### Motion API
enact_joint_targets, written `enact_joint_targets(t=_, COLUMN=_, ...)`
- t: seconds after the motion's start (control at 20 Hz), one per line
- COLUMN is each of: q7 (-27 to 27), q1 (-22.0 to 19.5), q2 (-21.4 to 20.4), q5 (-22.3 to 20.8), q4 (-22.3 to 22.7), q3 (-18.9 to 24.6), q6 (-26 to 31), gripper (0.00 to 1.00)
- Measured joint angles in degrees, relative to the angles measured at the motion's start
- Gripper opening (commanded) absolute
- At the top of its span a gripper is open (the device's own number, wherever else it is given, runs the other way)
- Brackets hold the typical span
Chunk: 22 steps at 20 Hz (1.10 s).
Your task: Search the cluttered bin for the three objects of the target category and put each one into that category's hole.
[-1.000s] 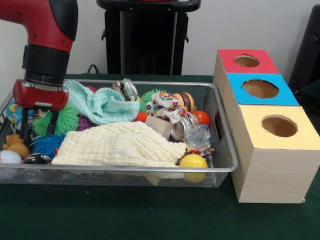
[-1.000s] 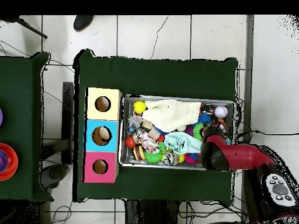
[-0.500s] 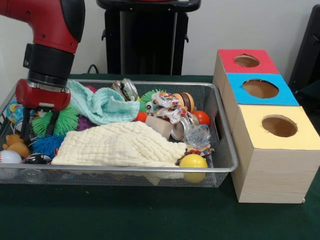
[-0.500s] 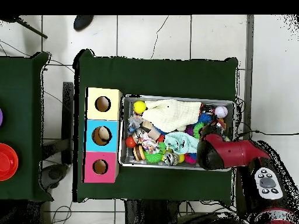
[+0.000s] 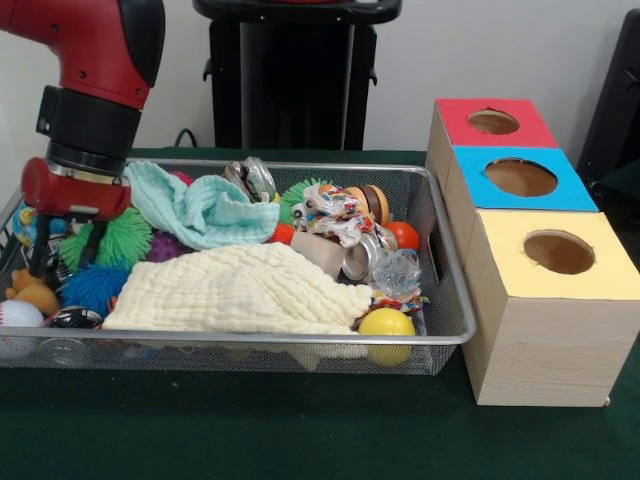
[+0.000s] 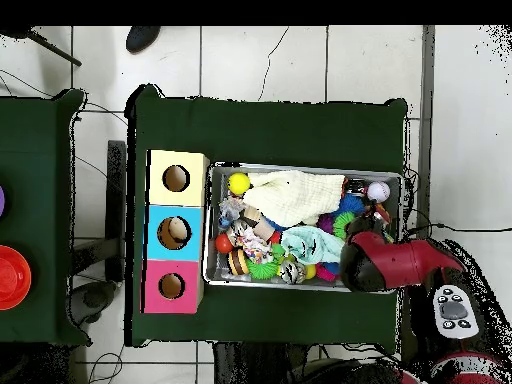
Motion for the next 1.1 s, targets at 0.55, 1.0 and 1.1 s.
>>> enact_joint_targets(t=0.55, q7=0.00, q1=-2.07, q2=0.77, q5=-1.17, q4=-1.63, q3=0.13, q6=0.00, gripper=1.00)
enact_joint_targets(t=1.0, q7=0.00, q1=-5.76, q2=1.97, q5=-1.16, q4=-2.39, q3=1.60, q6=-0.05, gripper=1.00)
enact_joint_targets(t=1.1, q7=0.00, q1=-6.77, q2=2.16, q5=-1.02, q4=-2.52, q3=2.39, q6=-0.02, gripper=1.00)
